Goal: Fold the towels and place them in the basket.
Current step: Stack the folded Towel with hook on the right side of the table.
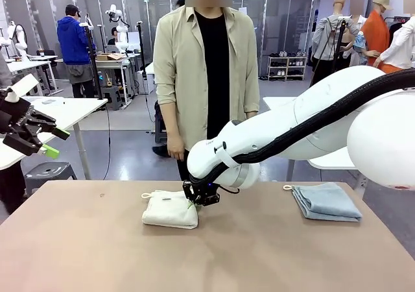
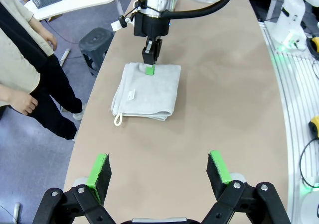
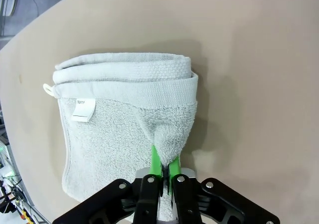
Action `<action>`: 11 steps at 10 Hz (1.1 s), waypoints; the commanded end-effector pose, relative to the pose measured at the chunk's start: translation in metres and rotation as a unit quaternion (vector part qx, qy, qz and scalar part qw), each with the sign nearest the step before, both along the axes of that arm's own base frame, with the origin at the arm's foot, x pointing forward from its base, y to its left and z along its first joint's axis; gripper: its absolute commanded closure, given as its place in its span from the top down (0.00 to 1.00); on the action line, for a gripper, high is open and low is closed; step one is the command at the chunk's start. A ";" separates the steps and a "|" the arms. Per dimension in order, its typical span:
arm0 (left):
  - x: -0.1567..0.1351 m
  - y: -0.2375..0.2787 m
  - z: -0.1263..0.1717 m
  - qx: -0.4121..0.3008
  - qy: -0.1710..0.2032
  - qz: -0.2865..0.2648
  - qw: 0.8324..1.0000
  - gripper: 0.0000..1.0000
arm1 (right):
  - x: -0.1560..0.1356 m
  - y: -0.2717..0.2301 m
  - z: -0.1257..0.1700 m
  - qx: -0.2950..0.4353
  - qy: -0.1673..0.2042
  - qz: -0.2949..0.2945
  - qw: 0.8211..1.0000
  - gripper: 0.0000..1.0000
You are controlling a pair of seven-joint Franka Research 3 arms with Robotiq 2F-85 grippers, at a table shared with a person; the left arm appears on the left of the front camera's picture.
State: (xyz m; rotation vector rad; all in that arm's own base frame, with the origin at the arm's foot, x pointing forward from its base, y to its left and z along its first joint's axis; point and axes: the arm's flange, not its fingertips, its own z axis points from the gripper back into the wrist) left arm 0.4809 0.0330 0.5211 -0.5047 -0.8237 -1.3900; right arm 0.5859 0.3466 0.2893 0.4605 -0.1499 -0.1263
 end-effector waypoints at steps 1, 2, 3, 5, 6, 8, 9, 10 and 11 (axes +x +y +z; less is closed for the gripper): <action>-0.002 0.000 0.001 -0.001 -0.002 -0.004 1.000 0.98 | 0.000 0.000 0.000 0.000 0.000 0.000 1.000 0.07; -0.002 0.000 0.001 -0.001 -0.002 -0.004 1.000 0.98 | -0.003 -0.003 0.009 0.010 -0.021 0.019 1.000 0.06; -0.002 0.000 0.001 -0.001 -0.002 -0.004 1.000 0.98 | -0.005 -0.009 0.018 0.022 -0.025 0.037 0.999 0.06; -0.002 0.000 0.001 -0.001 -0.002 -0.004 1.000 0.98 | -0.010 -0.029 0.038 0.048 -0.033 0.076 0.995 0.06; -0.002 0.000 0.001 -0.001 -0.002 -0.004 1.000 0.98 | -0.012 -0.045 0.052 0.050 -0.043 0.096 0.993 0.06; -0.002 0.000 0.001 -0.001 -0.002 -0.004 1.000 0.98 | -0.015 -0.080 0.076 0.043 -0.063 0.109 0.991 0.06; -0.002 0.000 0.001 -0.001 -0.002 -0.004 1.000 0.98 | -0.019 -0.097 0.087 0.042 -0.062 0.102 0.992 0.06; -0.002 0.000 0.001 -0.001 -0.002 -0.004 1.000 0.98 | -0.026 -0.116 0.102 0.048 -0.061 0.092 0.993 0.06; -0.002 0.000 0.001 -0.001 -0.002 -0.004 1.000 0.98 | -0.033 -0.132 0.116 0.048 -0.069 0.083 0.993 0.06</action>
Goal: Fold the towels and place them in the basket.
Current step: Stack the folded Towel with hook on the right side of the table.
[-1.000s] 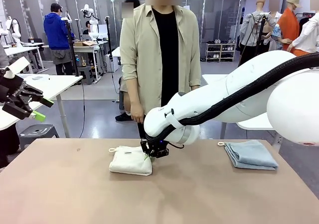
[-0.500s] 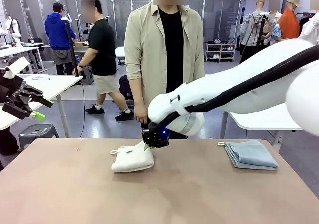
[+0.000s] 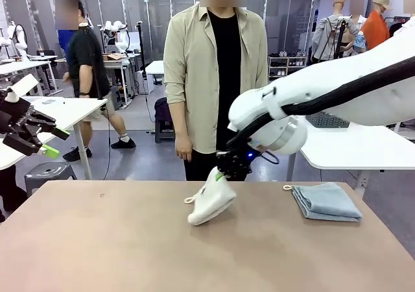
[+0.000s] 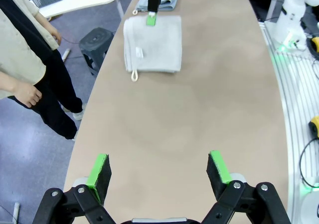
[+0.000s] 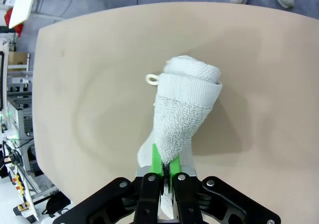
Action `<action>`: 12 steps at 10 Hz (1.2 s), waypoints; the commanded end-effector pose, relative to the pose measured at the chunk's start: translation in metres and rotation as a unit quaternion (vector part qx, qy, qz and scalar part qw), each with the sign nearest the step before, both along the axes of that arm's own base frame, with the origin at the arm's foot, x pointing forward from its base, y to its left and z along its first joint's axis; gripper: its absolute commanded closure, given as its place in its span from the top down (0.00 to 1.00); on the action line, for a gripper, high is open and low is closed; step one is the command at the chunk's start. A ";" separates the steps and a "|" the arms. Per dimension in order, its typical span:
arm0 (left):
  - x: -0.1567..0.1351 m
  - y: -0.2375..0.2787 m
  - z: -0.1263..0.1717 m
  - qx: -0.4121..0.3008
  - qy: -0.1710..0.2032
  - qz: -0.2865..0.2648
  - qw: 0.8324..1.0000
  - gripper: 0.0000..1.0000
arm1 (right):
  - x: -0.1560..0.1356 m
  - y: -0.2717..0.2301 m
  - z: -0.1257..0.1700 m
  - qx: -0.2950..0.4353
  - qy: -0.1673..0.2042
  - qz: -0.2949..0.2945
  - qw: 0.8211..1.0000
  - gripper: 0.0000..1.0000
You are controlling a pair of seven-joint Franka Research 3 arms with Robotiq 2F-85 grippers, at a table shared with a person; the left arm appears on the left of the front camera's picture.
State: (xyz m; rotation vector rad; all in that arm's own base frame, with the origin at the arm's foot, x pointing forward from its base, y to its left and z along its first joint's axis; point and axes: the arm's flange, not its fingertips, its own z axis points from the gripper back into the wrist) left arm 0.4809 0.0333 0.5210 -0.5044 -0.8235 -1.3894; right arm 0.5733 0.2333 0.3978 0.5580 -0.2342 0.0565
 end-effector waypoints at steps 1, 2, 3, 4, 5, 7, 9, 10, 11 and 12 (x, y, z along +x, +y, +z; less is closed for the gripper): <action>-0.002 0.000 0.001 -0.001 -0.002 -0.004 1.000 0.98 | -0.028 -0.038 0.021 -0.001 -0.014 -0.009 1.000 0.06; -0.002 0.000 0.001 -0.001 -0.002 -0.004 1.000 0.98 | -0.033 -0.057 0.033 -0.014 -0.022 -0.017 1.000 0.06; -0.002 0.000 0.001 -0.001 -0.002 -0.004 1.000 0.98 | -0.035 -0.079 0.042 -0.024 -0.026 -0.020 0.999 0.06; -0.002 0.000 0.001 -0.001 -0.002 -0.004 1.000 0.98 | -0.034 -0.101 0.050 -0.030 -0.029 -0.011 0.999 0.06; -0.002 0.000 0.001 -0.001 -0.002 -0.004 1.000 0.98 | -0.031 -0.117 0.054 -0.038 -0.028 -0.011 0.999 0.06; -0.002 0.000 0.001 -0.001 -0.002 -0.004 1.000 0.98 | -0.019 -0.150 0.059 -0.048 -0.030 -0.002 0.998 0.06; -0.002 0.000 0.001 -0.001 -0.002 -0.004 1.000 0.98 | -0.010 -0.180 0.063 -0.056 -0.031 0.028 0.998 0.06; -0.002 0.000 0.001 -0.001 -0.002 -0.004 1.000 0.98 | -0.005 -0.193 0.065 -0.059 -0.031 0.035 0.997 0.06; -0.002 0.000 0.001 -0.001 -0.002 -0.004 1.000 0.98 | 0.000 -0.203 0.067 -0.061 -0.035 0.034 0.997 0.06; -0.002 0.000 0.001 -0.001 -0.002 -0.004 1.000 0.98 | 0.005 -0.211 0.069 -0.062 -0.035 0.042 0.997 0.06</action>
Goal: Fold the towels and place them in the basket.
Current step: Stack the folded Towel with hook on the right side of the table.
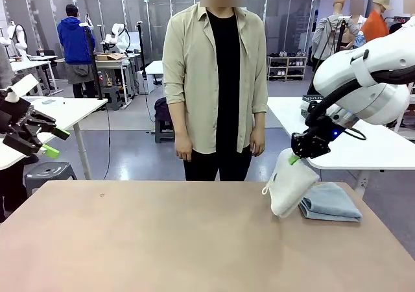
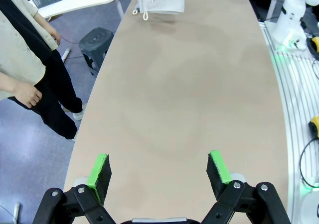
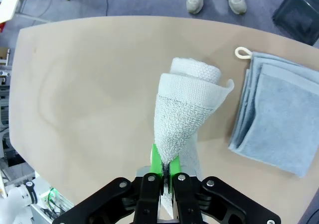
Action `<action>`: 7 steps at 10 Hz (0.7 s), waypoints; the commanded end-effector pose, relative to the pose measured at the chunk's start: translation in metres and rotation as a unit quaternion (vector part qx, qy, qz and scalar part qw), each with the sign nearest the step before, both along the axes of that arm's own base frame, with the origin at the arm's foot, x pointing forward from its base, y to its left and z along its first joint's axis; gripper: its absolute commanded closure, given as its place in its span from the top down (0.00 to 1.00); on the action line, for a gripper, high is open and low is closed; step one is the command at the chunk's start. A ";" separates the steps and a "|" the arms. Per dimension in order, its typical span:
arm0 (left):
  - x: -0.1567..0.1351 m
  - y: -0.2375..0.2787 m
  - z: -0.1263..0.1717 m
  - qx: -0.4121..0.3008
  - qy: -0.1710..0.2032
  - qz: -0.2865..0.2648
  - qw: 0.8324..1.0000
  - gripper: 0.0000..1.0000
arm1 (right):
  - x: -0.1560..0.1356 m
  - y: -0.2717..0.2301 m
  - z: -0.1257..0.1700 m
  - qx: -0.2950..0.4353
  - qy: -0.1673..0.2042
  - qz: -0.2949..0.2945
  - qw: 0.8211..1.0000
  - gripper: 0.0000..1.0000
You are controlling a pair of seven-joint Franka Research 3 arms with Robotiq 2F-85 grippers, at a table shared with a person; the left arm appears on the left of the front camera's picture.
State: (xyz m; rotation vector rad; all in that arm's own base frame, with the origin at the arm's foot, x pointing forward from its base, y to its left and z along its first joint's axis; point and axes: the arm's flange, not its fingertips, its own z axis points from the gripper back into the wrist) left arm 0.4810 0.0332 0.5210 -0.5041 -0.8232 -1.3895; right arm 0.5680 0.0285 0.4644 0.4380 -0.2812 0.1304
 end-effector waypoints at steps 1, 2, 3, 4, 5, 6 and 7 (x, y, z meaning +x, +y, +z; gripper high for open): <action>-0.002 0.000 0.001 -0.001 -0.002 -0.004 1.000 0.98 | 0.016 -0.014 0.004 -0.008 0.003 0.020 1.000 0.06; -0.002 0.000 0.001 -0.001 -0.002 -0.004 1.000 0.98 | 0.023 -0.023 0.005 -0.011 0.008 0.015 1.000 0.06; -0.002 0.000 0.001 -0.001 -0.002 -0.004 1.000 0.98 | 0.028 -0.031 0.005 -0.011 0.010 0.014 1.000 0.06; -0.002 0.000 0.001 -0.001 -0.002 -0.004 1.000 0.98 | 0.032 -0.039 0.007 -0.009 0.008 0.007 1.000 0.06; -0.002 0.000 0.001 -0.001 -0.002 -0.004 1.000 0.98 | 0.035 -0.044 0.008 -0.009 0.011 0.007 1.000 0.06; -0.002 0.000 0.001 -0.001 -0.002 -0.004 1.000 0.98 | 0.038 -0.050 0.009 -0.009 0.010 0.011 1.000 0.06; -0.002 0.000 0.001 -0.001 -0.002 -0.004 1.000 0.98 | 0.041 -0.055 0.009 -0.010 0.008 0.009 1.000 0.06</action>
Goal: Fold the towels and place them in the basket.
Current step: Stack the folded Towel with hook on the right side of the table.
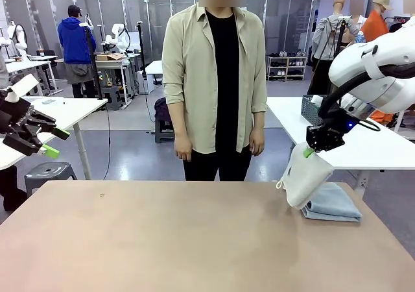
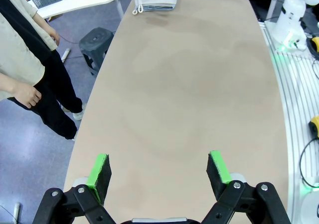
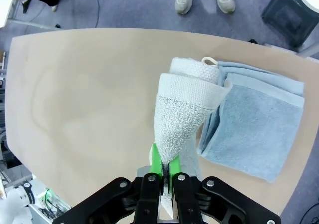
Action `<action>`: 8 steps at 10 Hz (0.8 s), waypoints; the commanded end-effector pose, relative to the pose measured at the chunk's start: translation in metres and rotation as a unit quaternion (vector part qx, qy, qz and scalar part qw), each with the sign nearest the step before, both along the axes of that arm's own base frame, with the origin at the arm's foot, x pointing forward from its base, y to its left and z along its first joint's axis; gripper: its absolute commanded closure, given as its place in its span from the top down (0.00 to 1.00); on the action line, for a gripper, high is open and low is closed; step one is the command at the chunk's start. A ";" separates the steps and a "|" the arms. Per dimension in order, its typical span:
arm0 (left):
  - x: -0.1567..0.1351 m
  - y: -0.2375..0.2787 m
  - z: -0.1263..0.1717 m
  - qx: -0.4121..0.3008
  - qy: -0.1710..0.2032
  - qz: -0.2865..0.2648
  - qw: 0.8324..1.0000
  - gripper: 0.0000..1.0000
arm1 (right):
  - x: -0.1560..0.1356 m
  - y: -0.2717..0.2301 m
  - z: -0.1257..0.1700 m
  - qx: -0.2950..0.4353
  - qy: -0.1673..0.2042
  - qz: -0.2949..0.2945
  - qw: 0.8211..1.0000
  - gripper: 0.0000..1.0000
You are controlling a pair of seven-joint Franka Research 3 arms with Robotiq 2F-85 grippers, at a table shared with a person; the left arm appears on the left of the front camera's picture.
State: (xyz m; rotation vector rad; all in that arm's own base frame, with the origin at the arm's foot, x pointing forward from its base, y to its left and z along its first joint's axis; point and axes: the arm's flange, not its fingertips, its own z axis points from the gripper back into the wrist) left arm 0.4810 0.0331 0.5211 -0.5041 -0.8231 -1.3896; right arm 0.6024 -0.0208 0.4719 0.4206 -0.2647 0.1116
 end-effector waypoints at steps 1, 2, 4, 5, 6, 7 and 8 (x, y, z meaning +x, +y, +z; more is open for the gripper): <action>-0.002 0.000 0.001 -0.001 -0.002 -0.004 1.000 0.98 | 0.008 -0.010 0.000 -0.003 0.003 0.014 1.000 0.06; -0.002 0.000 0.001 -0.001 -0.002 -0.004 1.000 0.98 | 0.009 -0.013 -0.001 -0.006 0.005 0.010 1.000 0.06; -0.002 0.000 0.001 -0.001 -0.002 -0.004 1.000 0.98 | 0.004 -0.008 -0.001 -0.001 0.002 -0.003 1.000 0.06; -0.002 0.000 0.001 -0.001 -0.002 -0.004 1.000 0.98 | 0.004 -0.008 -0.001 -0.001 0.002 -0.003 1.000 0.06; -0.002 0.000 0.001 -0.001 -0.002 -0.004 1.000 0.98 | 0.004 -0.008 -0.001 -0.001 0.002 -0.003 1.000 0.06; -0.002 0.000 0.001 -0.001 -0.002 -0.004 1.000 0.98 | 0.004 -0.008 -0.001 -0.001 0.002 -0.003 1.000 0.06; -0.002 0.000 0.001 -0.001 -0.002 -0.004 1.000 0.98 | 0.004 -0.008 -0.001 -0.001 0.002 -0.003 1.000 0.06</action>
